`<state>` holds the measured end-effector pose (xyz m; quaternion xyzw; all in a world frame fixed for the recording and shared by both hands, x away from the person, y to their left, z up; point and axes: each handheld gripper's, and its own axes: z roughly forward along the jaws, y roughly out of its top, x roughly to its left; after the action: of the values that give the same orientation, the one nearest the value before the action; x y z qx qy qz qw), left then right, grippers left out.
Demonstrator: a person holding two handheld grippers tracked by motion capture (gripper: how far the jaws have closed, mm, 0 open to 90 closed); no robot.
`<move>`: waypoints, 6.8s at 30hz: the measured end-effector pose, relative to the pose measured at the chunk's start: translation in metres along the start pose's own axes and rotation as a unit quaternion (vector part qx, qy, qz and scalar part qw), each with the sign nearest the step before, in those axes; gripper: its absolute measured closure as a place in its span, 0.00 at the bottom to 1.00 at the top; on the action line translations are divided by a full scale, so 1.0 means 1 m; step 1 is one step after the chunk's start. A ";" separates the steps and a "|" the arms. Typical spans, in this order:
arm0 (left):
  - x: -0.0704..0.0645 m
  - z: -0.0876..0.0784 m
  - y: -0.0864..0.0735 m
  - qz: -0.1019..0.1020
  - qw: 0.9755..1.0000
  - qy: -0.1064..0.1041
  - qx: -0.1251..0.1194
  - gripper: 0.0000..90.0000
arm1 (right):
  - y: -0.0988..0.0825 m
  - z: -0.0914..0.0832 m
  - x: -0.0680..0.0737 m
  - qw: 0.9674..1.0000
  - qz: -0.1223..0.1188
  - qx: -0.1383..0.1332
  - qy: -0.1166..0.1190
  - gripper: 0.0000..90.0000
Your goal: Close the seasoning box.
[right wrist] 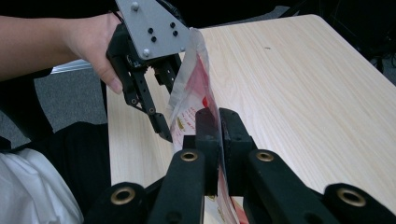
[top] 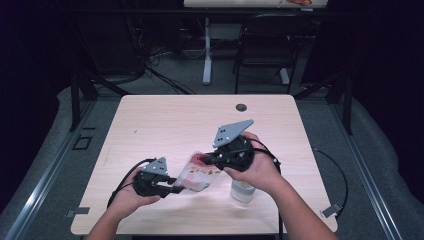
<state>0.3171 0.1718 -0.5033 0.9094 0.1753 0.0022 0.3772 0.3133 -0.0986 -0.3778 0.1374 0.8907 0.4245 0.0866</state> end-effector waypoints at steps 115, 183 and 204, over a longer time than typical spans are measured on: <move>-0.010 -0.057 0.053 0.001 0.999 0.011 0.037 0.87 | -0.108 -0.029 -0.017 0.988 0.120 -0.102 -0.008 0.99; -0.012 -0.068 0.074 0.009 0.998 0.011 0.061 0.87 | -0.110 -0.031 -0.017 0.988 0.120 -0.099 -0.022 0.98; -0.014 -0.070 0.085 0.013 0.997 0.009 0.070 0.87 | -0.113 -0.035 -0.018 0.987 0.126 -0.099 -0.022 0.97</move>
<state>0.3212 0.1595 -0.3925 0.9356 0.1667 0.0032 0.3112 0.3019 -0.1979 -0.4439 0.2484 0.8179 0.5148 0.0650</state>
